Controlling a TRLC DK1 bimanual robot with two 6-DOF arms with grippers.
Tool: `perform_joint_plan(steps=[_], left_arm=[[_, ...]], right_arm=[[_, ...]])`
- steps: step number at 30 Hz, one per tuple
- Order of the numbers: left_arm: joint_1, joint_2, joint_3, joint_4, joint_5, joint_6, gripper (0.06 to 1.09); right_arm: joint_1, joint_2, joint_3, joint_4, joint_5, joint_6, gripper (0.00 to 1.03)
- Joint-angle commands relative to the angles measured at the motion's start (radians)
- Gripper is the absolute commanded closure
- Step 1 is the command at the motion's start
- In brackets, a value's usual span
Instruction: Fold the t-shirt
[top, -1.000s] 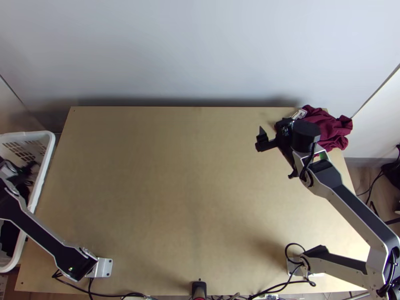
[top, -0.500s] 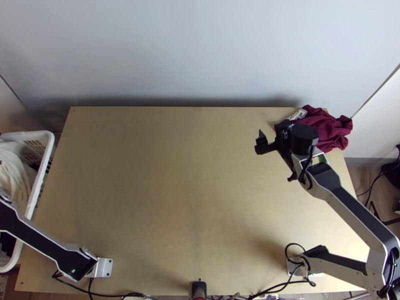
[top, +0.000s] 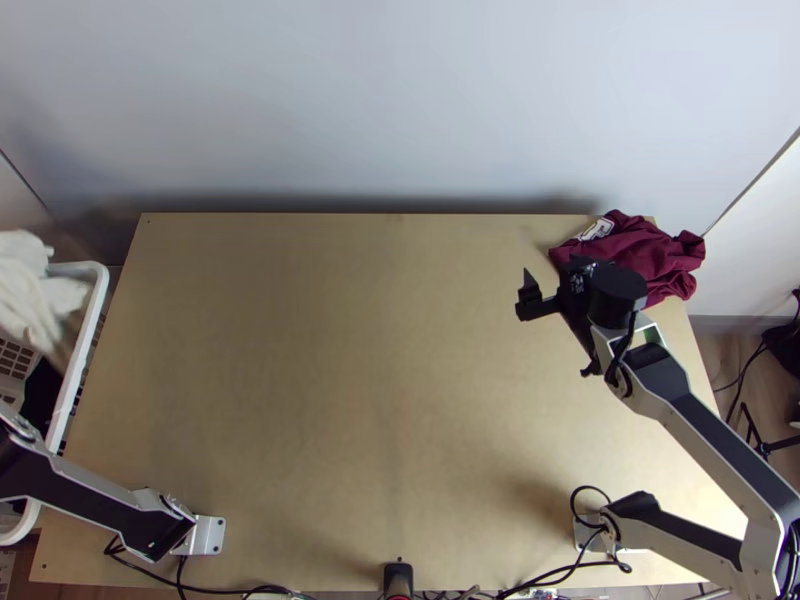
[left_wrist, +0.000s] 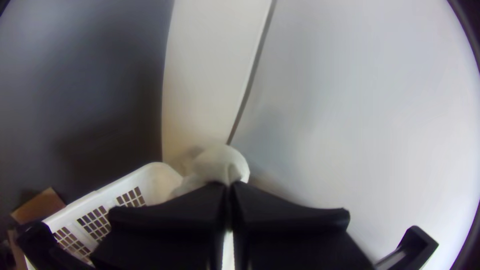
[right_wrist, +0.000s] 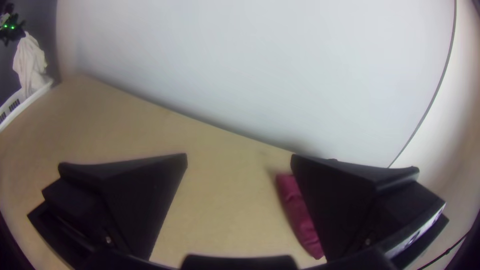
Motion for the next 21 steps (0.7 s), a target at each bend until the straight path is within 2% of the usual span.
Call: perform_joint_plan(steps=[1, 11, 12, 15, 18, 21], left_arm=[[-0.079, -0.185, -0.068, -0.109, 0.061, 0.007, 1.05], [-0.36, -0.452, -0.33, -0.095, 0.045, 0.021, 1.05], [-0.483, -0.506, -0.364, -0.1, -0.001, 0.021, 1.05], [-0.604, -0.552, -0.395, -0.101, -0.047, 0.021, 1.05], [-0.832, -0.606, -0.458, -0.098, -0.143, 0.024, 1.05], [-0.947, -0.624, -0.494, -0.097, -0.166, 0.026, 1.05]], right_arm=[[-0.002, -0.047, -0.053, 0.026, 0.0, 0.004, 0.06], [-0.01, -0.133, -0.123, 0.047, 0.002, 0.016, 0.07], [-0.011, -0.156, -0.145, 0.055, 0.002, 0.018, 0.07], [-0.014, -0.176, -0.166, 0.069, 0.002, 0.021, 0.07], [-0.016, -0.205, -0.202, 0.076, 0.0, 0.042, 0.07], [-0.02, -0.225, -0.223, 0.078, 0.0, 0.053, 0.07]])
